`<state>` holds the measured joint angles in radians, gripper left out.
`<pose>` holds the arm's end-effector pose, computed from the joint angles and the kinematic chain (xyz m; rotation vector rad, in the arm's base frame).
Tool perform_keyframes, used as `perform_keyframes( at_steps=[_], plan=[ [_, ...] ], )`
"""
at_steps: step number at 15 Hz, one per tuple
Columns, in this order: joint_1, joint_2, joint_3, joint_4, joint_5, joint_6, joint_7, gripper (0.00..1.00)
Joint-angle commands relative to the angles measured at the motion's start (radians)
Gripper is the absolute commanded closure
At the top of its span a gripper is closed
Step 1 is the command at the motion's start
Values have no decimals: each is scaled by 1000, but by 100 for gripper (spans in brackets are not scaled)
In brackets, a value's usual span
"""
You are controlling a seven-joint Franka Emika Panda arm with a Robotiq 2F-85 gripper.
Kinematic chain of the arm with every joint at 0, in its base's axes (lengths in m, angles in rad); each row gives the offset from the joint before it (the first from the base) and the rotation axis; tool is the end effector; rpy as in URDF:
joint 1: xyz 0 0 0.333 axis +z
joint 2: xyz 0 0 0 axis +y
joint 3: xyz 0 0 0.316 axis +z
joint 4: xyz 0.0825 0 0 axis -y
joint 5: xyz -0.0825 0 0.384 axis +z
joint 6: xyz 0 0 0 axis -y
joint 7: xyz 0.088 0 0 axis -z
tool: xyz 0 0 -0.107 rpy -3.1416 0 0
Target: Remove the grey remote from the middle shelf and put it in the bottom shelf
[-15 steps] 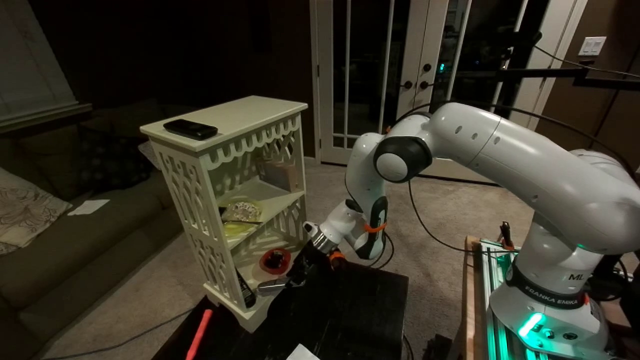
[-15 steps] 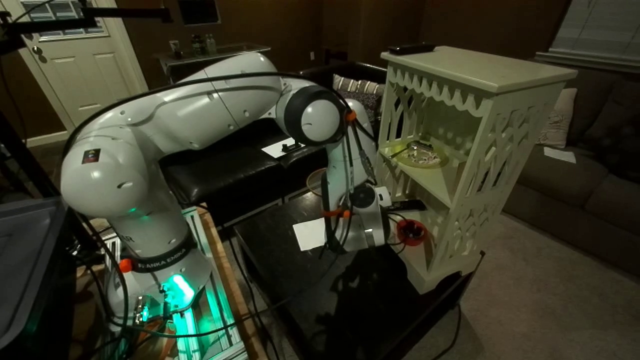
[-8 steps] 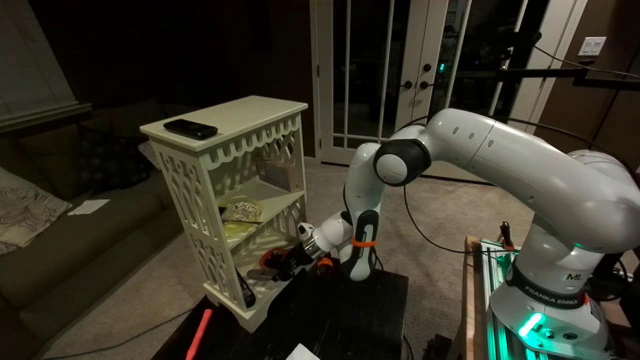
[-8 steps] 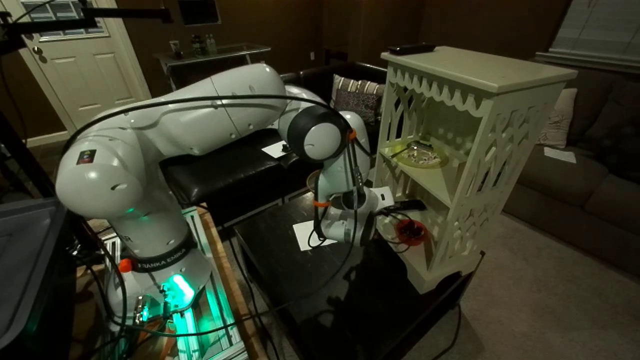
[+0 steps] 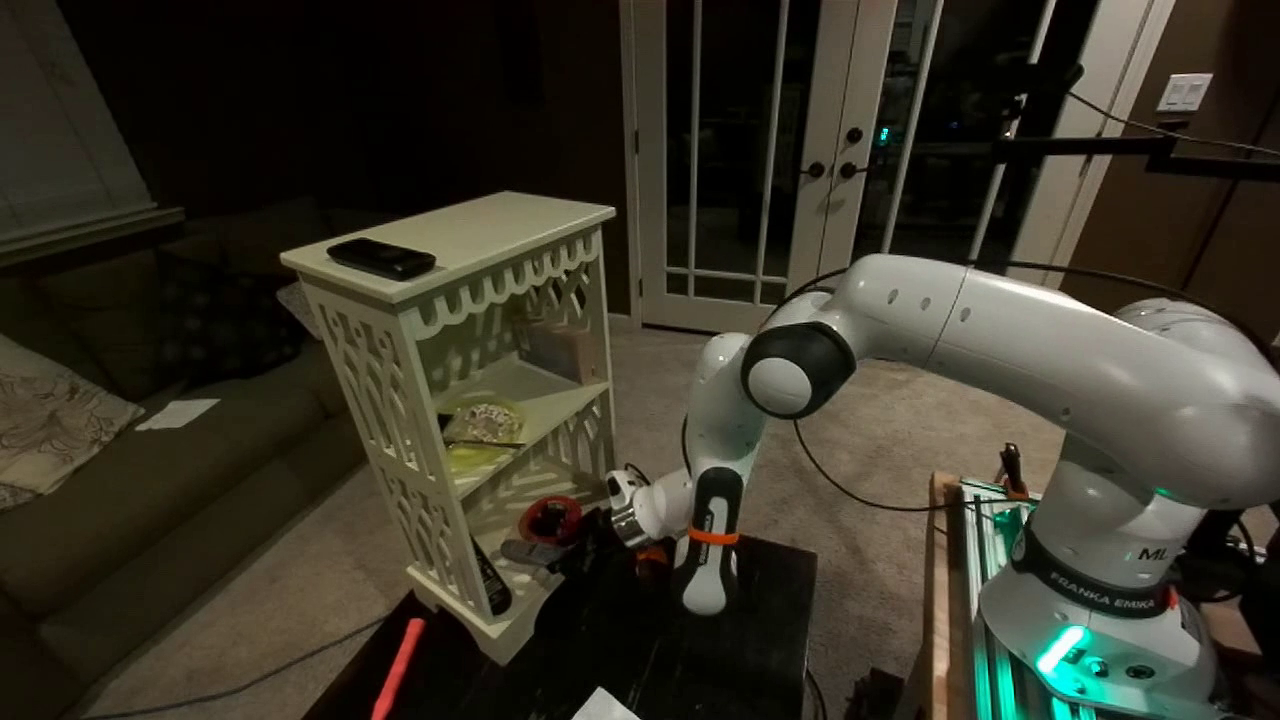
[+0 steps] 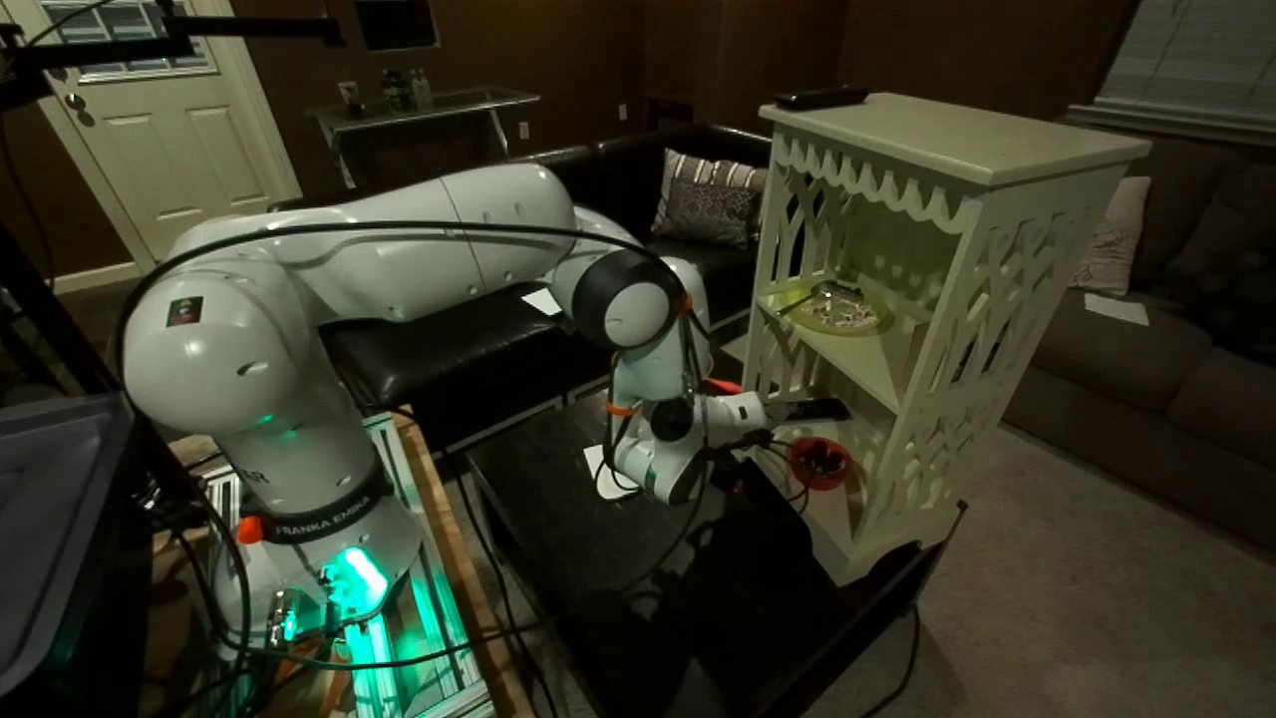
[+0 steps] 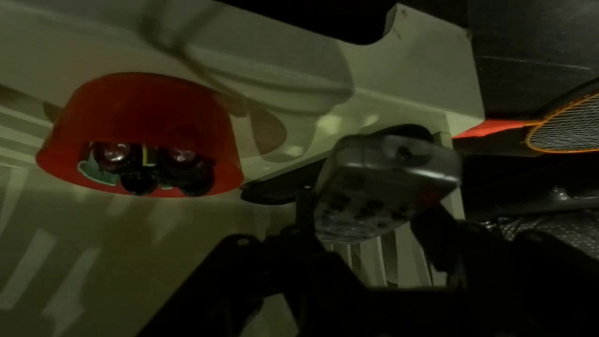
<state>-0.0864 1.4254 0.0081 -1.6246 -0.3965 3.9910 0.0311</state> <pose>0.5723 0.0080 -0.0701 -2.6649 -0.3928 -1.3498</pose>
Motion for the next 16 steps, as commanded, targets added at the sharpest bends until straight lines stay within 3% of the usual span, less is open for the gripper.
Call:
perform_keyframes(
  at_steps=[1,7,13,16],
  plan=[
    [46,95,18,94,122,79,-49,69],
    [132,74,21,98,325,192,-85,69],
    [199,59,4,148,551,156,-163,69],
    [211,59,-3,163,612,117,-186,69]
  ],
)
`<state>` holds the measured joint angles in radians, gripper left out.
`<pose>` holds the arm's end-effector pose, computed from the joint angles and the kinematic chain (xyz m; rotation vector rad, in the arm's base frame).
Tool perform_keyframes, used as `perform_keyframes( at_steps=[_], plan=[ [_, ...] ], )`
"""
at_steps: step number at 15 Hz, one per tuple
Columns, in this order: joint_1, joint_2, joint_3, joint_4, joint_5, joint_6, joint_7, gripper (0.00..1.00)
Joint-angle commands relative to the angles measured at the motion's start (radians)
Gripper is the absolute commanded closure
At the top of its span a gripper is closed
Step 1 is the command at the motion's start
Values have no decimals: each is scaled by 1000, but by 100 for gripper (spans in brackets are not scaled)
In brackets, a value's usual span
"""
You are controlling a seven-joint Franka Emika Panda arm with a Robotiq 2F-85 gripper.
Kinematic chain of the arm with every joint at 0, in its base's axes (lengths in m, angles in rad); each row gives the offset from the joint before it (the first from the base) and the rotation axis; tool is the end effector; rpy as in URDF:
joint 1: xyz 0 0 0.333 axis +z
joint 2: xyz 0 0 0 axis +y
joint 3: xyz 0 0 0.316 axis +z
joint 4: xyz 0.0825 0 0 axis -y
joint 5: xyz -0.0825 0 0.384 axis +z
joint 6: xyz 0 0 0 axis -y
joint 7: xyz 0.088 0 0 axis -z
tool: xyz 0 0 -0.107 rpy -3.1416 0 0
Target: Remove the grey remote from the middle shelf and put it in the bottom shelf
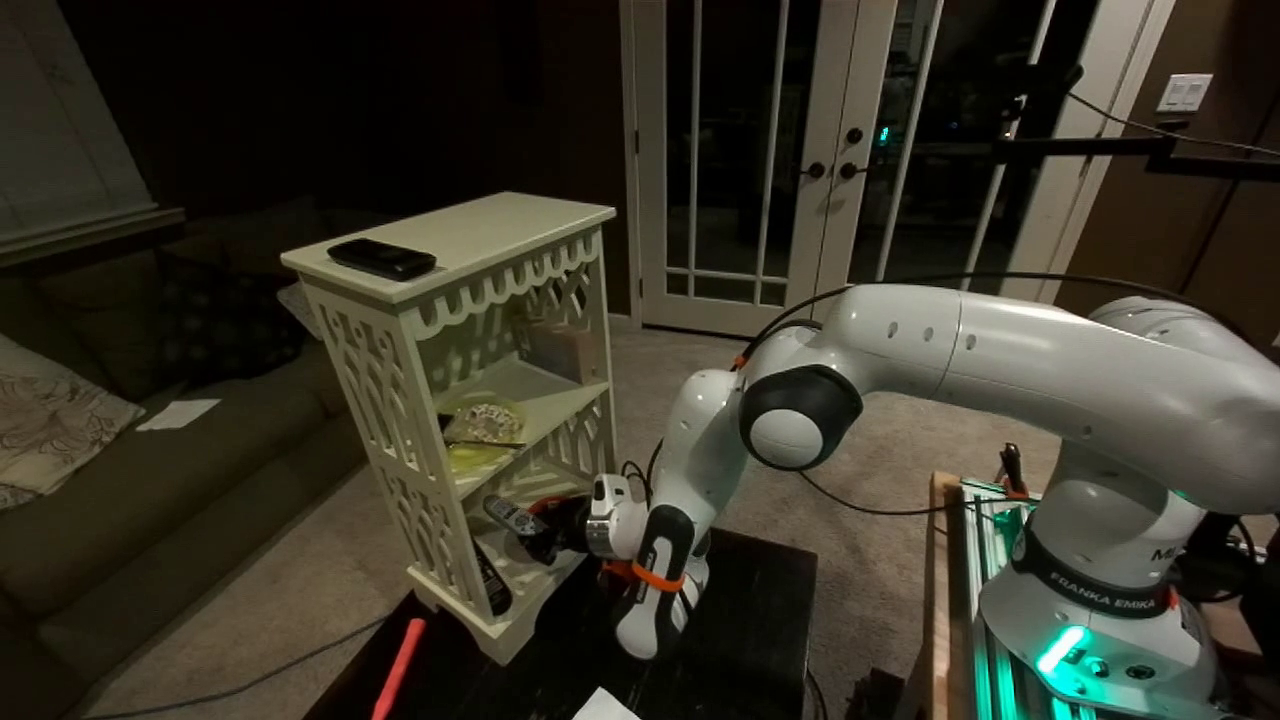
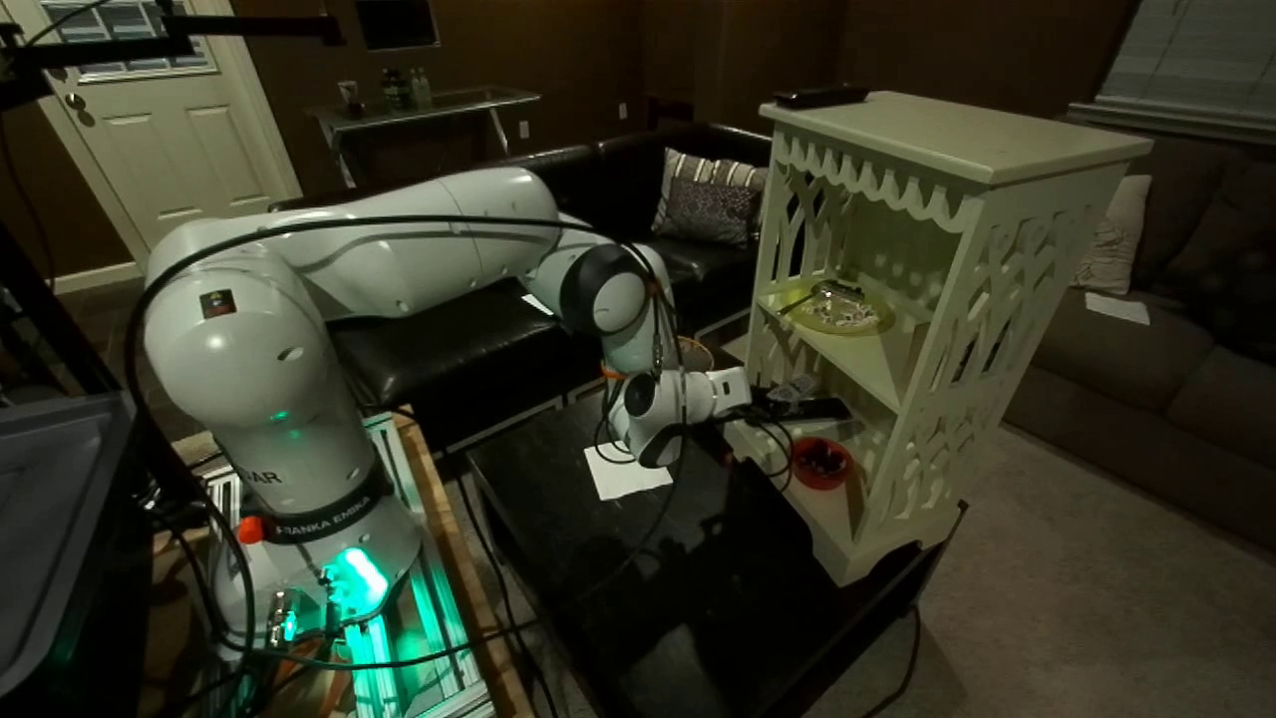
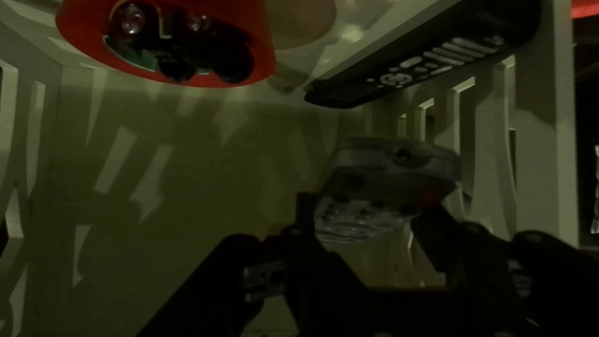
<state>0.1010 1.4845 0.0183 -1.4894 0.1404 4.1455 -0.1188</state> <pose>0.5969 0.0491 -0.0478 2.5786 0.0715 1.7027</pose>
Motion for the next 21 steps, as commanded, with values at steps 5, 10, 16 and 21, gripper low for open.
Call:
perform_keyframes(
  at_steps=[5,10,16,21],
  plan=[
    [44,0,-32,45,122,-139,-64,69],
    [74,0,-52,68,121,-218,-63,69],
    [102,-1,-83,89,156,-260,-71,69],
    [121,-1,-118,93,228,-306,-88,69]
  ],
)
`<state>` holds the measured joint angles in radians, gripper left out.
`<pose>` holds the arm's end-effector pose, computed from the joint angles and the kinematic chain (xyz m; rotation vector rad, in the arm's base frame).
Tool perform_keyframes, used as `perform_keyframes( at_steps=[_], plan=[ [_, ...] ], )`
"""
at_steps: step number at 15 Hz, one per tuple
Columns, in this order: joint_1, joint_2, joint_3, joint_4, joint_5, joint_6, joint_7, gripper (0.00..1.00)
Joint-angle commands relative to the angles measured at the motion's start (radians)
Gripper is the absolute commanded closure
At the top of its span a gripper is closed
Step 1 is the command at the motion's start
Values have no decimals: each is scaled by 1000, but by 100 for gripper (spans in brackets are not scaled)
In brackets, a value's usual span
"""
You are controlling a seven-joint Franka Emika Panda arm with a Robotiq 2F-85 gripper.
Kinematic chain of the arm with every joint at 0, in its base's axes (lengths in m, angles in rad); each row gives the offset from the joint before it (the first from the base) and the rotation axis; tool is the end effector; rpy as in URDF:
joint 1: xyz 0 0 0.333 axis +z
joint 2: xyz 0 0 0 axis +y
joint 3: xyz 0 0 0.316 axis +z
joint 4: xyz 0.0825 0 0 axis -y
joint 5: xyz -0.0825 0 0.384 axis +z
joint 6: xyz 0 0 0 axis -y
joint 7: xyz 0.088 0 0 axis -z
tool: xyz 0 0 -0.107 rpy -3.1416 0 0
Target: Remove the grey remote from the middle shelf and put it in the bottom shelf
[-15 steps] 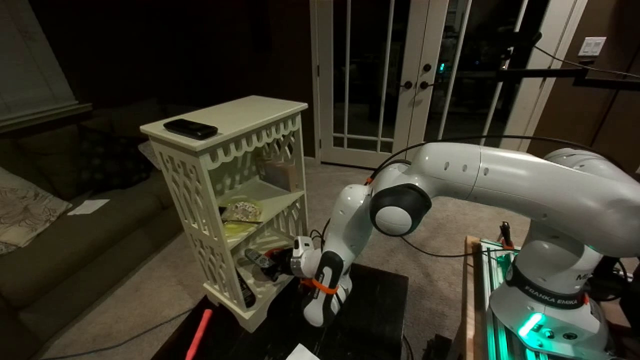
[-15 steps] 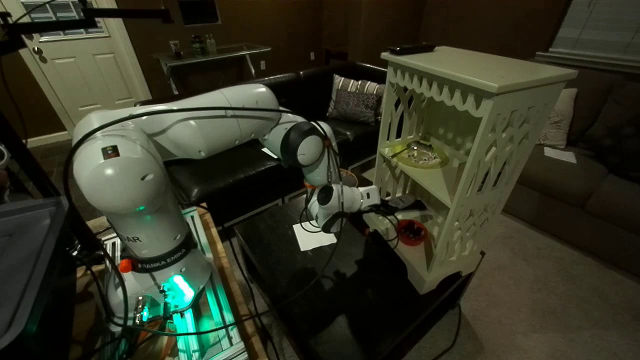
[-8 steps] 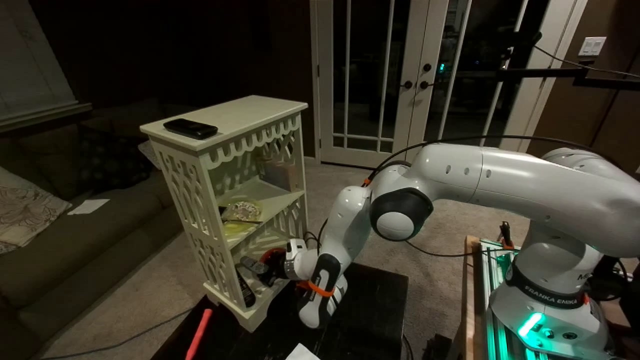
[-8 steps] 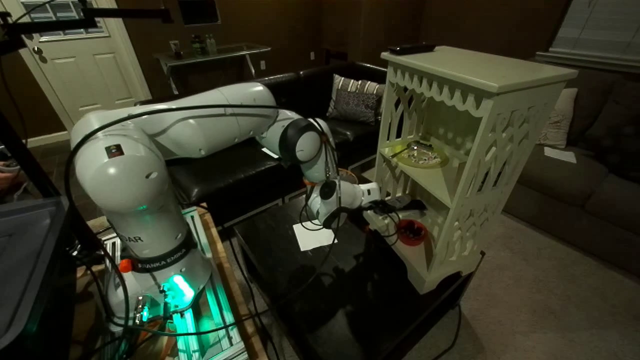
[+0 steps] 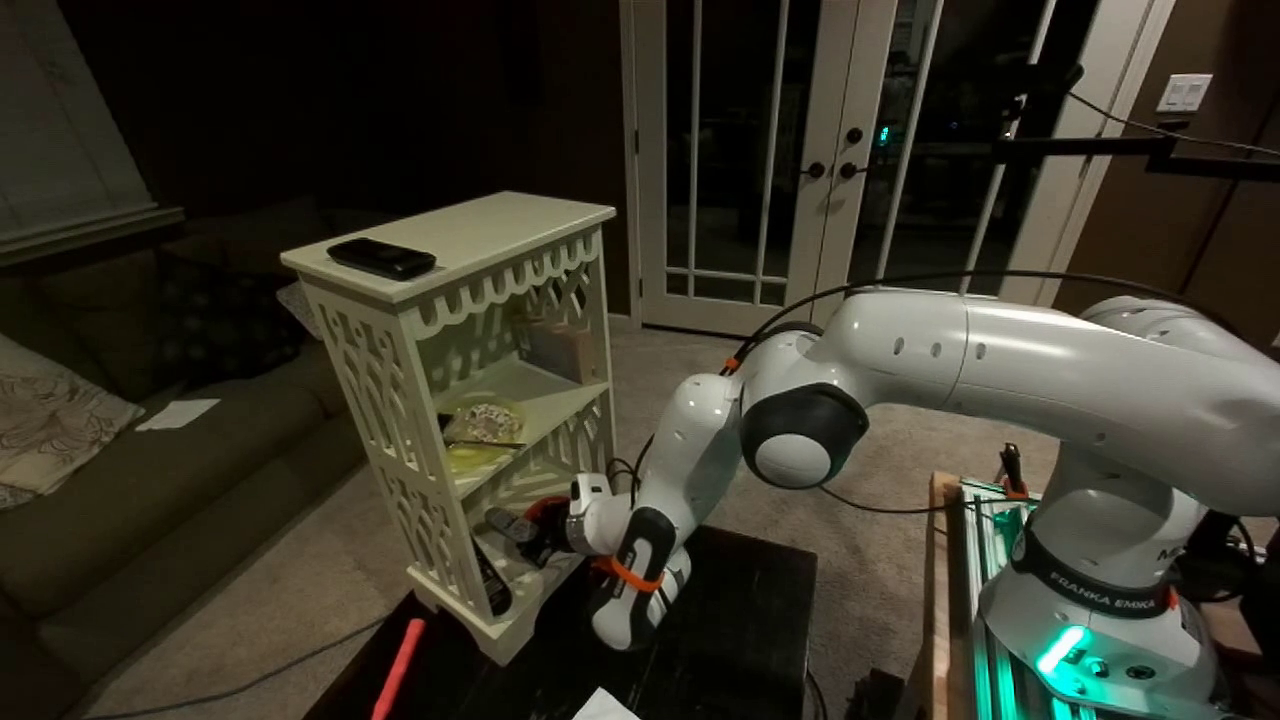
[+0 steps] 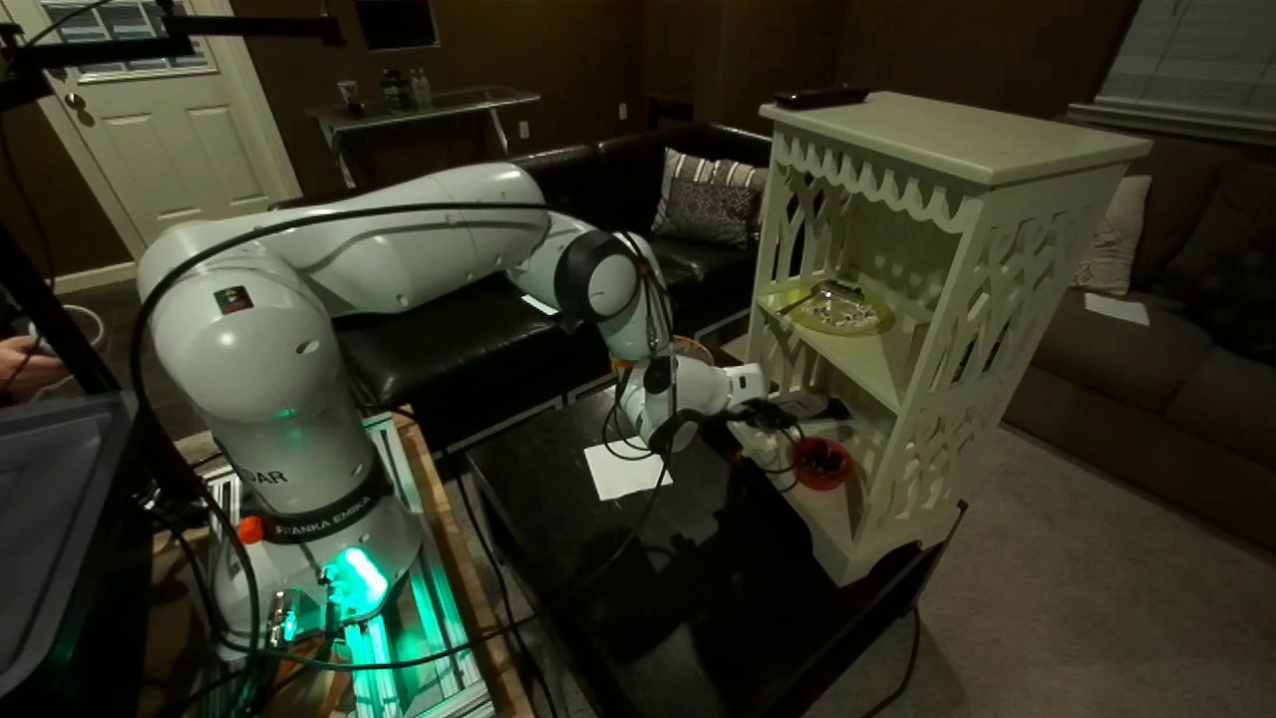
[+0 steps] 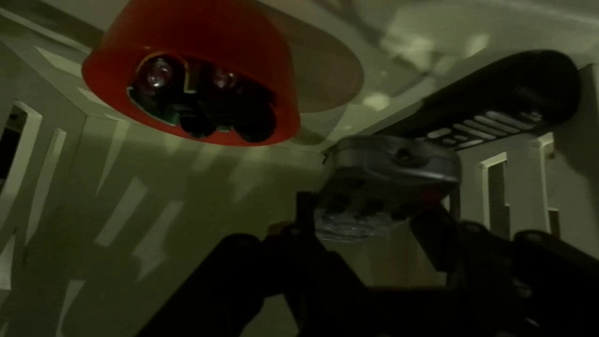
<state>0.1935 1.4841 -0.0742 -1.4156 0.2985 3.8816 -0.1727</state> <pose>0.6281 0.0482 -0.0584 2.6512 0.0933 1.4235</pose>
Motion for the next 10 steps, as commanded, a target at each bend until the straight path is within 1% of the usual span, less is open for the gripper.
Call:
perform_keyframes(
  at_steps=[1,4,10],
  plan=[
    [33,0,-33,19,82,-53,-36,69],
    [44,0,-50,21,86,-86,-35,69],
    [62,0,-63,21,75,-136,-16,69]
  ],
)
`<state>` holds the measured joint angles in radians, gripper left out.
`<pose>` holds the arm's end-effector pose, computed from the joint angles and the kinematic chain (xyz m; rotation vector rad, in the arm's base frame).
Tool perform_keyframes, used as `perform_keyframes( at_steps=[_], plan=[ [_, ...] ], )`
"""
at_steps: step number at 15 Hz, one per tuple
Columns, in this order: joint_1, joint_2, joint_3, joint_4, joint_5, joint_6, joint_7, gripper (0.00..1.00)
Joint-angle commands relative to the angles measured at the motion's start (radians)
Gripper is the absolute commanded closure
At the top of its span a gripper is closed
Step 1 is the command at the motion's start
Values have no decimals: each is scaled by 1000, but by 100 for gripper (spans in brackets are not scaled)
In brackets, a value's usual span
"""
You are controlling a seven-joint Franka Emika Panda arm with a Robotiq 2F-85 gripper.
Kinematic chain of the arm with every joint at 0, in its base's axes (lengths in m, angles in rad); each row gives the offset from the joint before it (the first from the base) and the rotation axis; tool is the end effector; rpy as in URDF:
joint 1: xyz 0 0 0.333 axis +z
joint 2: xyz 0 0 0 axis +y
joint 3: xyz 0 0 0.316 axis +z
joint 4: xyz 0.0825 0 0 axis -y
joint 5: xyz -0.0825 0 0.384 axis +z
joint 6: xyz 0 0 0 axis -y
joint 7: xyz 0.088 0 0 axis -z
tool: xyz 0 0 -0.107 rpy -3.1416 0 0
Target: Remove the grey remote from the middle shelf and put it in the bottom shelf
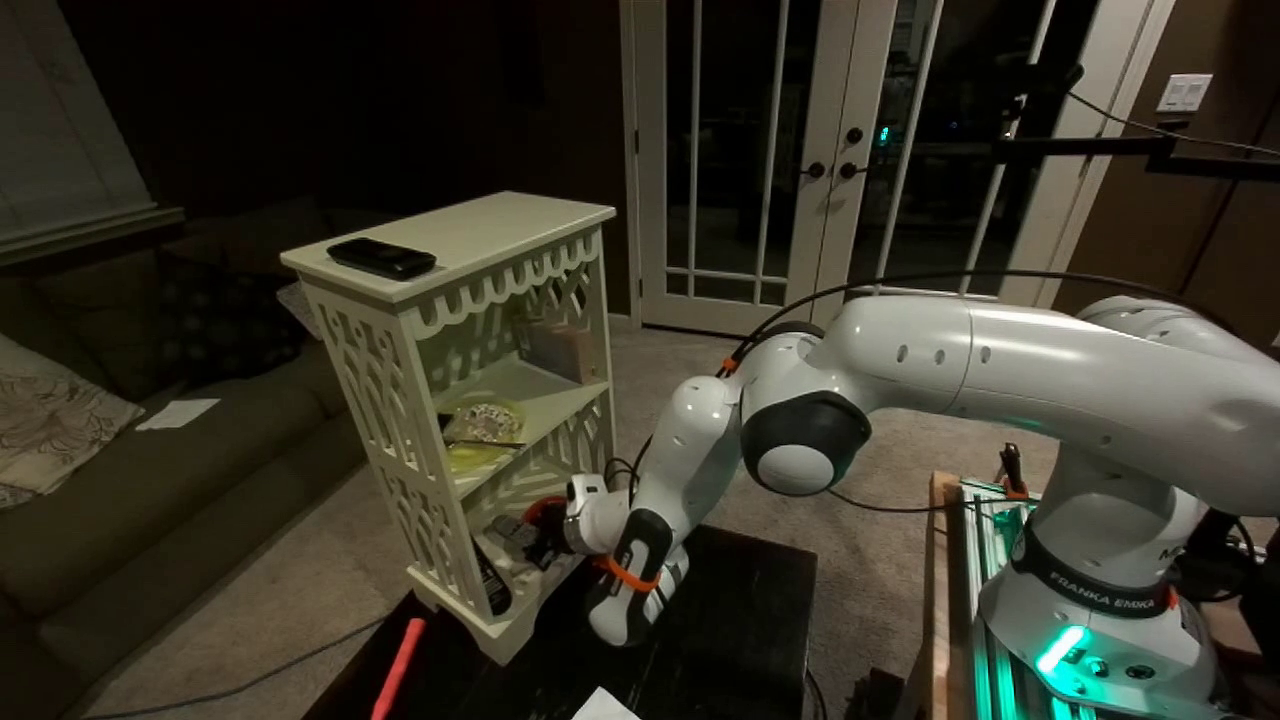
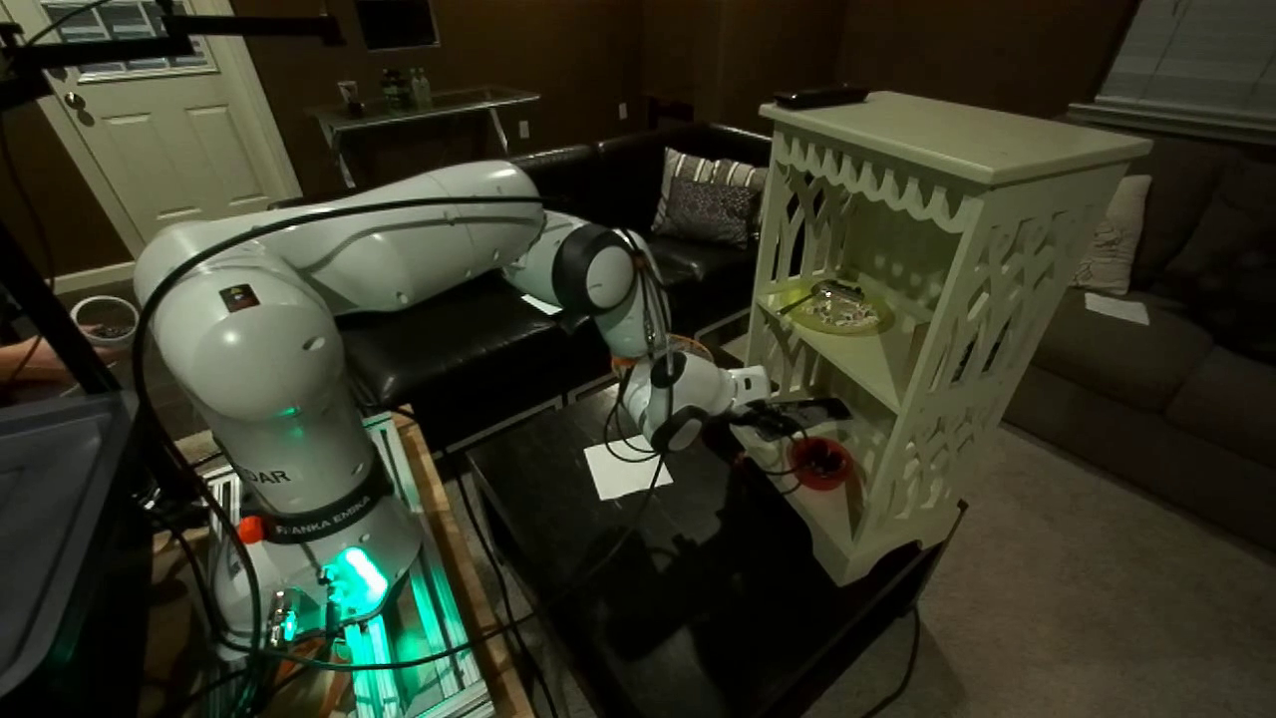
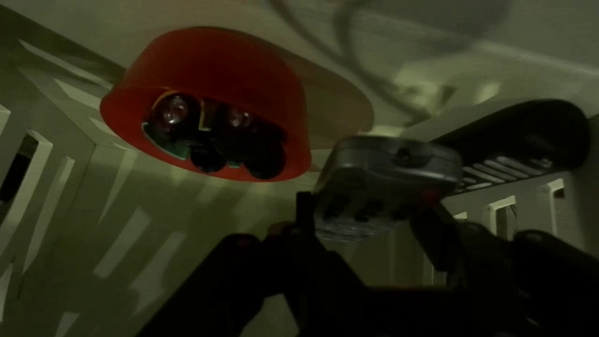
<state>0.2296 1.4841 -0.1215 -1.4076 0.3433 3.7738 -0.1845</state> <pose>0.6335 0.0446 -0.0667 2.6871 0.1160 1.2921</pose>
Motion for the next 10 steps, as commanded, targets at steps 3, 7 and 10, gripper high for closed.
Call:
perform_keyframes(
  at_steps=[3,7,10],
  plan=[
    [34,0,-16,11,29,-45,4,69],
    [43,0,-22,7,34,-77,9,69],
    [51,0,-34,4,37,-107,16,69]
  ],
)
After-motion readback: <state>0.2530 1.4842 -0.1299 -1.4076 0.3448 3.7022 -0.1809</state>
